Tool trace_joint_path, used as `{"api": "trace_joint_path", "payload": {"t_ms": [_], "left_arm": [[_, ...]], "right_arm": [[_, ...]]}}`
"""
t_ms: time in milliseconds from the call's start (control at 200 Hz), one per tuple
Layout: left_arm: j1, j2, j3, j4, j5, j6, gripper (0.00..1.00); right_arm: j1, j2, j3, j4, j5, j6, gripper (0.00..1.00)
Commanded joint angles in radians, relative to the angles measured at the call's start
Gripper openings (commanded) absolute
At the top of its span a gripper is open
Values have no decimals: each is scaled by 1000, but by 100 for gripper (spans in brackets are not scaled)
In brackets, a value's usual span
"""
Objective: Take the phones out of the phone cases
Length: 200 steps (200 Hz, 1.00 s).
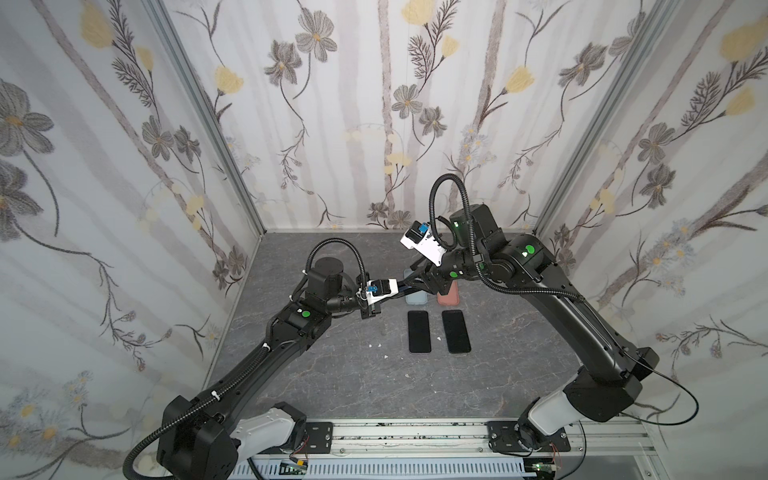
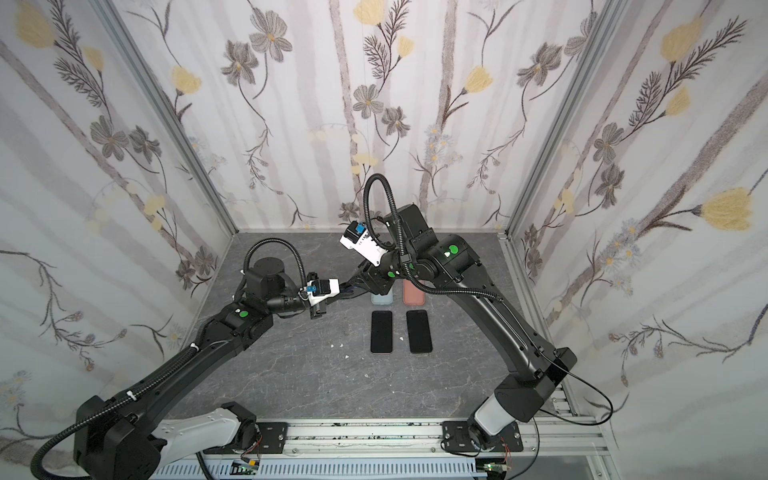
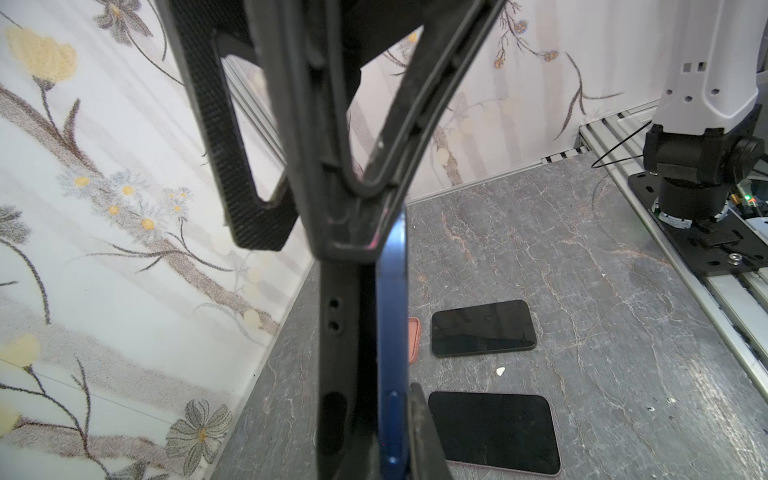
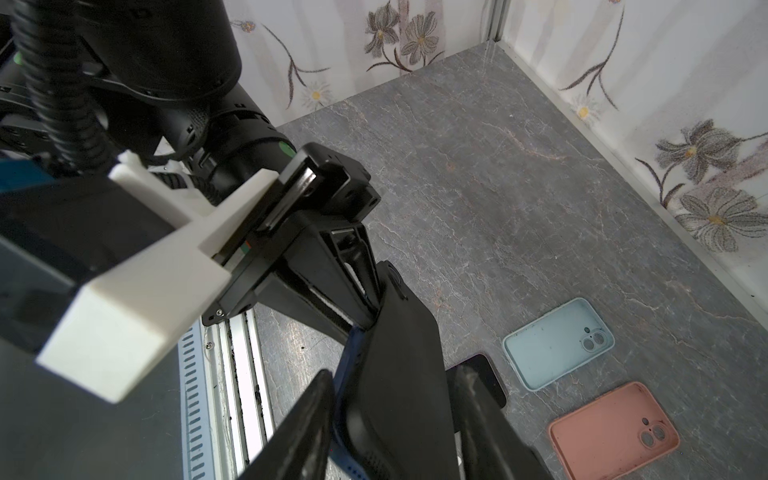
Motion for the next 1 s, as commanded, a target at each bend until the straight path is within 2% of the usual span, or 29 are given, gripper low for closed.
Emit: {"api": "trace_joint_path", "payload": {"t_ms": [0,525,729,994], "left_arm": [[-3,-2,9,40,15,20,0],[-9,-12,3,38,26,29,0],[-8,-17,5,38,48,27,0],[-9,-21,7,38,58,25,0]], "right_arm": [[1,9,5,3,46,8,48],[-1,41,5,-12,178,36,39],[-2,24,-21,-42,27,-98,36],[-6,-17,-76,-19,-46,-136,17]]}}
